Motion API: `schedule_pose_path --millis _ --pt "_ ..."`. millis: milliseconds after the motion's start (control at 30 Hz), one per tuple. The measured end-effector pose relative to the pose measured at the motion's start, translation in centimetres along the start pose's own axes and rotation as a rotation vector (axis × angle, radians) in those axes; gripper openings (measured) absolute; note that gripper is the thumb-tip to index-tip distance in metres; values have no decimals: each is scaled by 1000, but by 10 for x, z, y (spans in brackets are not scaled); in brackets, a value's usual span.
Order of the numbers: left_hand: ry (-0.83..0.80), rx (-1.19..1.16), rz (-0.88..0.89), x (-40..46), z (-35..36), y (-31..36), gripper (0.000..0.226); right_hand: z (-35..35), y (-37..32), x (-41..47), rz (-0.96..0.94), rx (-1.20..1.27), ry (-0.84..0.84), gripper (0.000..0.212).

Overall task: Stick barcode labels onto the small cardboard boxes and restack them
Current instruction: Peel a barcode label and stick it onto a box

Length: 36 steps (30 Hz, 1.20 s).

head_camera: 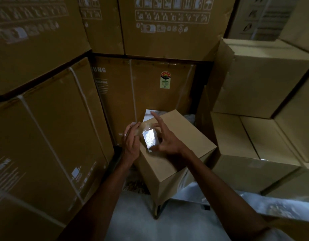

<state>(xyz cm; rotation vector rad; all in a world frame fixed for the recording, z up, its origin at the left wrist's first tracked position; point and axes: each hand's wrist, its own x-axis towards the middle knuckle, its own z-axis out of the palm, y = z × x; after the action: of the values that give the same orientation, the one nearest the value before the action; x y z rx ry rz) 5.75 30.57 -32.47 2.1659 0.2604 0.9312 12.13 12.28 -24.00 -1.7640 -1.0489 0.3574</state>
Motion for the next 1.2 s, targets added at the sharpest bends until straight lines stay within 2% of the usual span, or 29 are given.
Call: schedule_pose_path --millis 100,233,333,433,600,667,867,1000,1133,1200 --pt "-9 8 0 0 -2 -2 53 -9 1 -5 154 50 -12 117" --pt "-31 20 15 0 -3 -1 55 -14 5 -10 184 -66 -43 74" --pt "-35 8 -11 1 -4 0 55 -11 -1 -17 179 -41 -37 47" --pt "-45 -1 22 -2 -7 2 53 -13 -5 -23 196 6 -52 34" --pt "-53 -9 42 -5 -10 5 48 -19 -14 -29 246 359 -160 29" --pt "-56 -23 44 -7 -12 9 50 -19 -11 -31 271 515 -101 33" --pt "-91 -40 -6 -11 -14 19 54 -19 0 -33 296 917 233 35" --pt "-99 -39 -22 -13 -15 21 55 -17 -2 -29 334 987 285 21" --pt "-119 -11 -91 -11 -13 26 55 -19 -6 -33 403 1264 302 39" --pt "-120 16 -157 -11 -14 35 52 -20 -6 -37 428 1274 319 34"
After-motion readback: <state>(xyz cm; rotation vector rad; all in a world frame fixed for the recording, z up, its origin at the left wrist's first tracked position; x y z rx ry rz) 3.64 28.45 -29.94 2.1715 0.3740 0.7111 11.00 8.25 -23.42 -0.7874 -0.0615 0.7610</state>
